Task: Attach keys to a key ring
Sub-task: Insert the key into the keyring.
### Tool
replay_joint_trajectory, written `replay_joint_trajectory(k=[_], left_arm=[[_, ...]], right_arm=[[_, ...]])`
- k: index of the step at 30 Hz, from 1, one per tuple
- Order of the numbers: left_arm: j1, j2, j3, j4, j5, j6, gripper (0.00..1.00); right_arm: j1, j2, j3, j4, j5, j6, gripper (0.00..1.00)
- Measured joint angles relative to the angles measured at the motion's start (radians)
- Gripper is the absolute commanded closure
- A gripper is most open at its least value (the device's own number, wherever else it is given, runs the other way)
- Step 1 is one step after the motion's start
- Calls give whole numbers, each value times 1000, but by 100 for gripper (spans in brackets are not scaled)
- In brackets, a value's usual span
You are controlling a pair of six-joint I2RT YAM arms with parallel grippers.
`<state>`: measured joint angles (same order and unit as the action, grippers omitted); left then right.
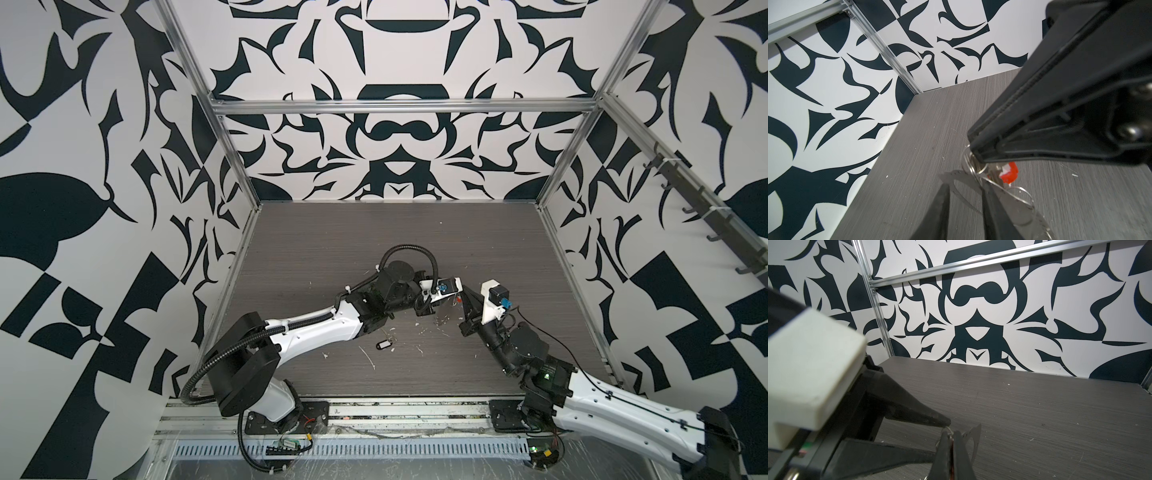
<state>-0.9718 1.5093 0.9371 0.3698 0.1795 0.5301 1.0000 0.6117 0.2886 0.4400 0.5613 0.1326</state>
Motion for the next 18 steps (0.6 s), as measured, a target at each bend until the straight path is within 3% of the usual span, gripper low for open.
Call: replay_joint_trajectory(k=[6, 10, 18], left_arm=[[0, 0, 0, 1, 15, -8, 69], [0, 0, 0, 8, 27, -14, 62], [0, -1, 0, 8, 38, -17, 65]], right_arm=[[-2, 7, 0, 6, 0, 0, 100], [-2, 8, 0, 6, 0, 0, 100], [-2, 12, 0, 6, 0, 0, 100]])
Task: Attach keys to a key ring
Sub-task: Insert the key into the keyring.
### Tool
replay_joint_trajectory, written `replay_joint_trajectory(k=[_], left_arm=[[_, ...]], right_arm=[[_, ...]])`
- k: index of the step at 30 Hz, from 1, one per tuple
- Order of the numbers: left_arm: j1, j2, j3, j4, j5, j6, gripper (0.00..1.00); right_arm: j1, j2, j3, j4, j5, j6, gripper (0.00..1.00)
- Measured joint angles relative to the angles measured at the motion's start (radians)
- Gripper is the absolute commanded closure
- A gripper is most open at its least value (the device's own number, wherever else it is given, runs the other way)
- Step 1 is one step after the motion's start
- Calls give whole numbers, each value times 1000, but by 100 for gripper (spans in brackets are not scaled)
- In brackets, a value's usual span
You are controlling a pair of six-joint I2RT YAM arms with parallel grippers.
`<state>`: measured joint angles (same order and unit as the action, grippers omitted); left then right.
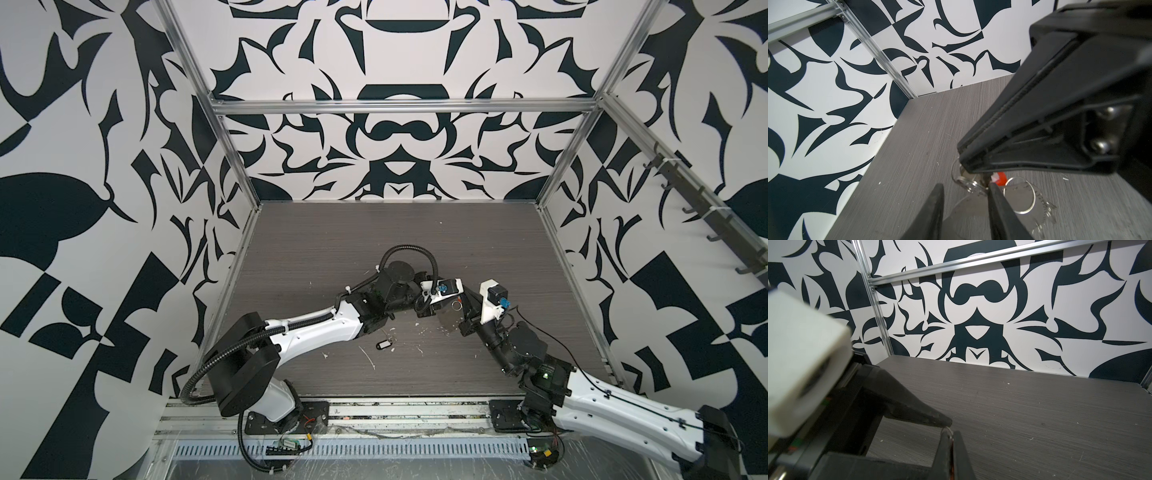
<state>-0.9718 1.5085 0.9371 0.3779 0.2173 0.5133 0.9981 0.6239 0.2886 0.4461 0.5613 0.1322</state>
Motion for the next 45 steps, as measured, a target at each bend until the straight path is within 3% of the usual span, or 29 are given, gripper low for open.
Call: replay_joint_trajectory(k=[13, 25, 26, 31, 33, 38, 45], left_arm=[[-2, 0, 0, 10, -14, -14, 96], [-2, 0, 0, 24, -32, -16, 100], [-2, 0, 0, 26, -35, -16, 100], [-3, 0, -2, 31, -66, -19, 100], [-3, 0, -5, 36, -82, -21, 100], [-3, 0, -14, 49, -110, -24, 100], [-3, -18, -40, 73, -124, -24, 100]], right_arm=[[0, -2, 0, 0, 2, 0, 100], [-2, -6, -1, -1, 2, -3, 100], [-2, -7, -1, -2, 2, -3, 98], [-2, -29, 0, -20, 1, -8, 50], [-2, -48, -2, -27, 6, -18, 41], [-2, -109, -32, -15, 64, -34, 39], [-15, -146, -121, 56, 141, -95, 43]])
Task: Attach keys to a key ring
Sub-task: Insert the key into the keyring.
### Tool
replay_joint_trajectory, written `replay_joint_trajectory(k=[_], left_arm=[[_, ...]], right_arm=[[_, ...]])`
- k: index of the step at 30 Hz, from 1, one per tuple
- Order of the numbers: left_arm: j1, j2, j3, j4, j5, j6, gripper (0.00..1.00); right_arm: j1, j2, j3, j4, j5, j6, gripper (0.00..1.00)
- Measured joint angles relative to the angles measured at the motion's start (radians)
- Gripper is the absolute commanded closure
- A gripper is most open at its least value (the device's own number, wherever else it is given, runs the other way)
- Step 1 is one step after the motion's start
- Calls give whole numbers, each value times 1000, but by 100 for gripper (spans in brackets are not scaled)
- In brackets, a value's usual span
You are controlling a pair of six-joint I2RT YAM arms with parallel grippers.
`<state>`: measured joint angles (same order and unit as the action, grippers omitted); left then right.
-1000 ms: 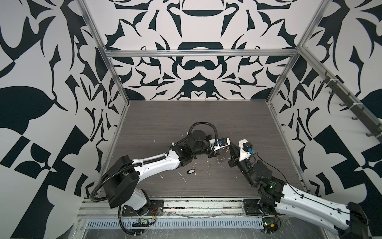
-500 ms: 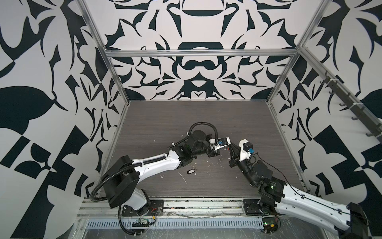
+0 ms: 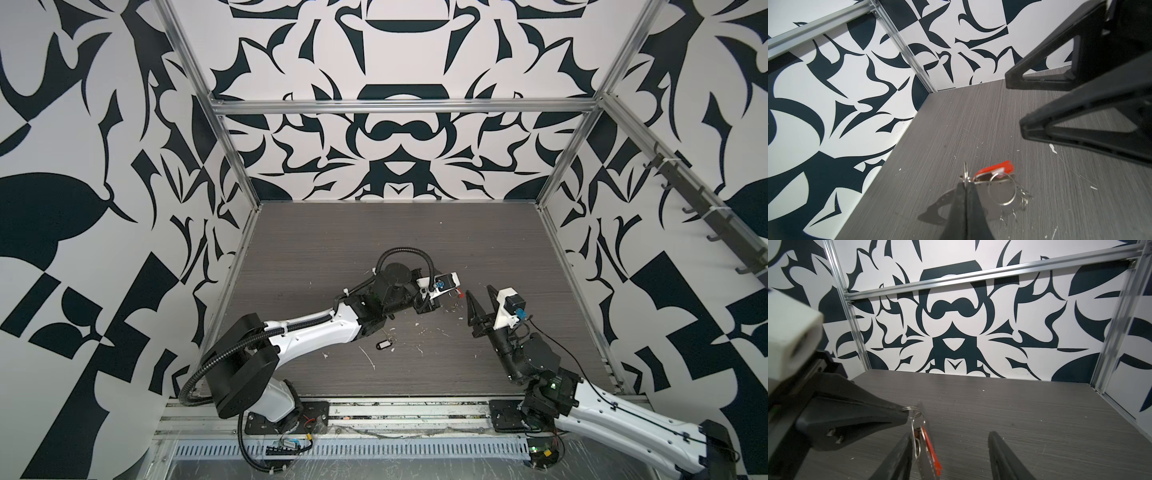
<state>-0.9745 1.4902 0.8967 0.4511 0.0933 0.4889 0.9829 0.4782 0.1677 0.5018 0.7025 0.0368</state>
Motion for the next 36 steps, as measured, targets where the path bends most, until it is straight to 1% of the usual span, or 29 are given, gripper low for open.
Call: replay_joint_trajectory(k=[2, 5, 8, 10, 16, 20, 24, 31, 36], left_arm=[[0, -6, -7, 2, 0, -1, 100], [0, -8, -8, 5, 0, -2, 100], [0, -13, -8, 10, 1, -2, 100], [0, -16, -8, 14, 1, -2, 100], [0, -27, -26, 28, 1, -6, 100], [0, -33, -37, 31, 2, -10, 100], [0, -37, -37, 34, 4, -10, 100], [0, -47, -39, 39, 5, -11, 100], [0, -48, -39, 39, 10, -10, 100]], right_arm=[[-23, 18, -1, 0, 8, -2, 45], [-85, 53, 1, -18, 2, 19, 46], [-141, 95, 12, -37, -34, 47, 46], [-159, 126, 16, -33, -60, 53, 46], [-164, 260, 16, 51, -127, 30, 47], [-164, 360, 16, 127, -186, -10, 47], [-164, 426, 16, 176, -256, -45, 48], [-165, 447, 16, 207, -402, -91, 47], [-165, 467, 18, 206, -438, -99, 48]])
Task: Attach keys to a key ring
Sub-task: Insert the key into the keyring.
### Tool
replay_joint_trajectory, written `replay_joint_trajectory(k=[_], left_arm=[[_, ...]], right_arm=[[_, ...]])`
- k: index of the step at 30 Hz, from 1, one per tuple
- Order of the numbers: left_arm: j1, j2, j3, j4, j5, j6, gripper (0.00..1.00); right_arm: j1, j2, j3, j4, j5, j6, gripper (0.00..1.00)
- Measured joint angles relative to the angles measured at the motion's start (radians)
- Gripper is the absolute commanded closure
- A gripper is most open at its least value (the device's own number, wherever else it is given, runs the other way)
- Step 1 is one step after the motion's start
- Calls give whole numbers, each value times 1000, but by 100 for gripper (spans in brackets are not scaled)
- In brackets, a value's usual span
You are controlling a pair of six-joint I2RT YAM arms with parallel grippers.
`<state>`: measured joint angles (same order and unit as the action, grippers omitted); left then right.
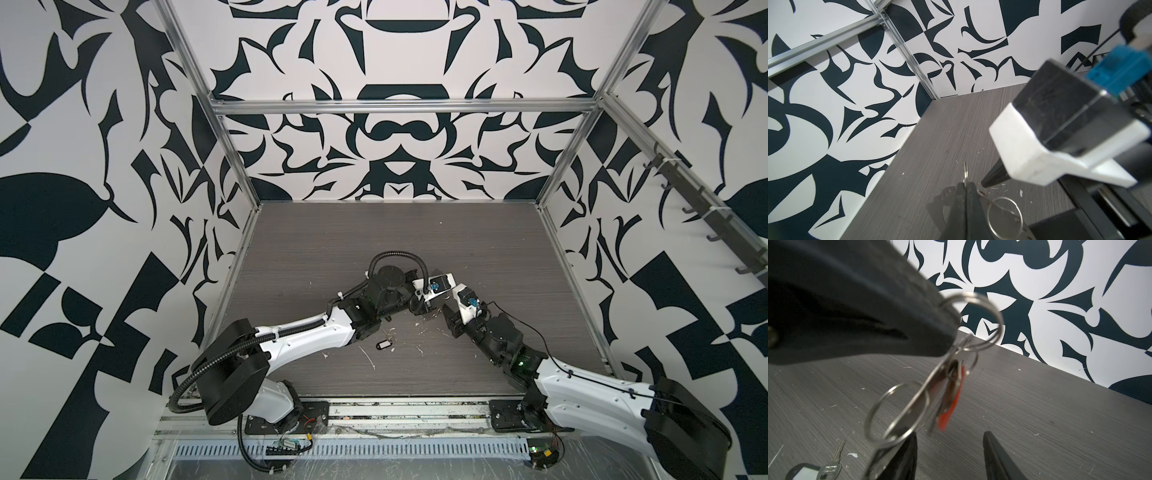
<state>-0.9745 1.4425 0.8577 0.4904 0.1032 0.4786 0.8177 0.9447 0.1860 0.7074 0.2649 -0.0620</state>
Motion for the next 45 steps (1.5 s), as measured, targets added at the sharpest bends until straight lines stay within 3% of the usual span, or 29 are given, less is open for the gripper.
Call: replay_joint_trajectory(k=[16, 25, 36, 38, 45], left_arm=[[1, -2, 0, -2, 47, 2, 100], [1, -3, 0, -5, 58, 5, 100], [1, -4, 0, -9, 86, 10, 100], [1, -4, 0, -9, 97, 10, 100], [1, -12, 0, -23, 126, 13, 100]], right_arm=[[0, -50, 46, -77, 119, 55, 50], [0, -70, 56, -117, 164, 81, 44], [0, -80, 58, -129, 100, 86, 48], [0, -81, 58, -130, 89, 85, 51], [0, -89, 58, -135, 68, 83, 78]])
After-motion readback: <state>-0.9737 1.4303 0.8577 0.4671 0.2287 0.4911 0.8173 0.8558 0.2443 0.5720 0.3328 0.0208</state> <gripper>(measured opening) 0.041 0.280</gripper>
